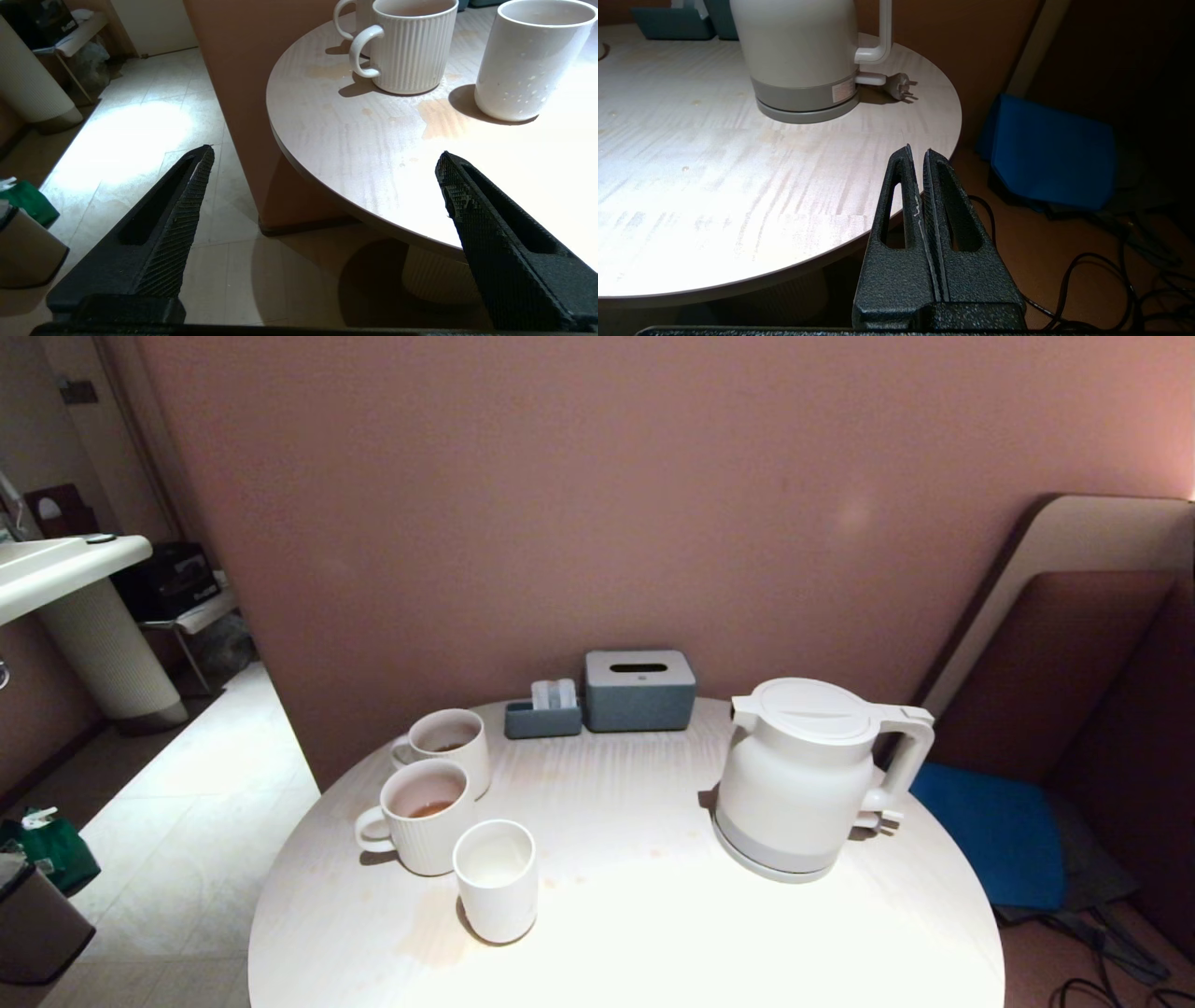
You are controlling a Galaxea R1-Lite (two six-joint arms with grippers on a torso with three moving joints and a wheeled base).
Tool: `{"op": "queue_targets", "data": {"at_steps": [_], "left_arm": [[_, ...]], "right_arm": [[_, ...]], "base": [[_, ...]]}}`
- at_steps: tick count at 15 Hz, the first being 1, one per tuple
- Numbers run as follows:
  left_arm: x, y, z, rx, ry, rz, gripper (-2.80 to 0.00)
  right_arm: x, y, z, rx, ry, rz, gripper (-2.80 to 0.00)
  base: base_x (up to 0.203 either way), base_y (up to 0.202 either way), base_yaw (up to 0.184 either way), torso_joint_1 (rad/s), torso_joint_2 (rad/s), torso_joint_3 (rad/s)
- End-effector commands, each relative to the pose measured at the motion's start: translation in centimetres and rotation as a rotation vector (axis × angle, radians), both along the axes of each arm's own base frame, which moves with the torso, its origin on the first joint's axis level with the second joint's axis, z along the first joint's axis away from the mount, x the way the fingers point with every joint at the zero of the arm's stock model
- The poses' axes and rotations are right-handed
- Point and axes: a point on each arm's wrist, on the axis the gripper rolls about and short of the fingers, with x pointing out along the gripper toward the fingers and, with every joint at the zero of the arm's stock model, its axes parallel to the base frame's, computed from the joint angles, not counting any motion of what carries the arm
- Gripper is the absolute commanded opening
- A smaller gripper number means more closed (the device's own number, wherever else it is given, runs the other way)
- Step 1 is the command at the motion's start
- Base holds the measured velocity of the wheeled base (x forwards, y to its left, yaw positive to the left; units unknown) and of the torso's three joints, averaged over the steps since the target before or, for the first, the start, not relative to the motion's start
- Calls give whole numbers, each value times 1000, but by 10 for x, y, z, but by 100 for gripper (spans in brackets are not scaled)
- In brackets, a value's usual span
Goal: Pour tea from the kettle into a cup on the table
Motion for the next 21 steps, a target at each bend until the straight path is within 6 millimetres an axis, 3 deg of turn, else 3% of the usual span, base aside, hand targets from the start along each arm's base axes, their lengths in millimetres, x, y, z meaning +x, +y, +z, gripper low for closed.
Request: {"op": "queue_targets", "data": {"at_steps": [1,16,21], "left_arm": [[0,0,-1,-1,2,-1,-280],[0,0,-1,-32,1,3,-280],[0,0,-1,-33,1,4,-280]], "right_arm": [[0,0,0,0,1,0,-280],[0,0,0,-6,1,0,-280],[0,0,0,-6,1,0,-280]], "base": [[0,0,0,0,0,0],[0,0,0,0,0,0],[0,0,0,168,-379,-221]]}}
